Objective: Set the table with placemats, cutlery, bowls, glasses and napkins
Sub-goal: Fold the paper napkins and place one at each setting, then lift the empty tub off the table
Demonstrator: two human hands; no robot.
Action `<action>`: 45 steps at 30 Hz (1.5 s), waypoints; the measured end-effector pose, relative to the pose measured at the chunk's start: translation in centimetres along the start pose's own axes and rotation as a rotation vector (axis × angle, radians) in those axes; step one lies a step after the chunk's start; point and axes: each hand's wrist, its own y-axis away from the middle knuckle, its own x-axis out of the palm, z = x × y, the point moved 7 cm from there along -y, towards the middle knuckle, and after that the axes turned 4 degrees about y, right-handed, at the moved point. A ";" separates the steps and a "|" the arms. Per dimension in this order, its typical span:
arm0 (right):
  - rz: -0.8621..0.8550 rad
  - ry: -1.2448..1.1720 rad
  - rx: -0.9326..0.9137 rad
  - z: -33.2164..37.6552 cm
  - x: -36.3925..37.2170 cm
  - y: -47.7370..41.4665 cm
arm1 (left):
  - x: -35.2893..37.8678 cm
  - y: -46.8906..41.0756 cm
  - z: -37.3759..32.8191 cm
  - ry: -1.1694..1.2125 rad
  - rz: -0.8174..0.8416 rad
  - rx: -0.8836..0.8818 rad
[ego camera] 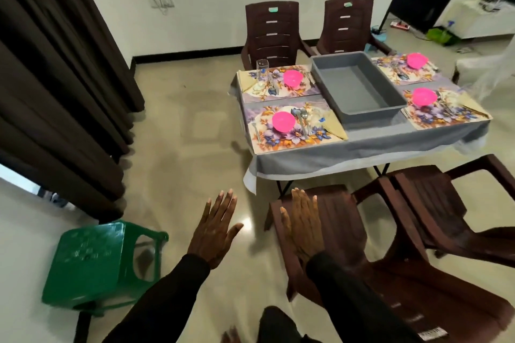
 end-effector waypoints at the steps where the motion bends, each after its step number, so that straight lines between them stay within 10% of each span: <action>1: 0.021 -0.030 0.037 0.6 0.4 -1.2 | 0.0 -0.8 1.0 -0.019 0.019 0.018; 25: -0.194 -0.148 0.324 5.0 2.8 -36.2 | -2.2 -44.4 20.2 0.007 0.167 0.459; 45: -0.379 0.063 0.883 -5.1 -2.4 -52.5 | -1.5 -82.8 14.2 0.171 0.342 0.925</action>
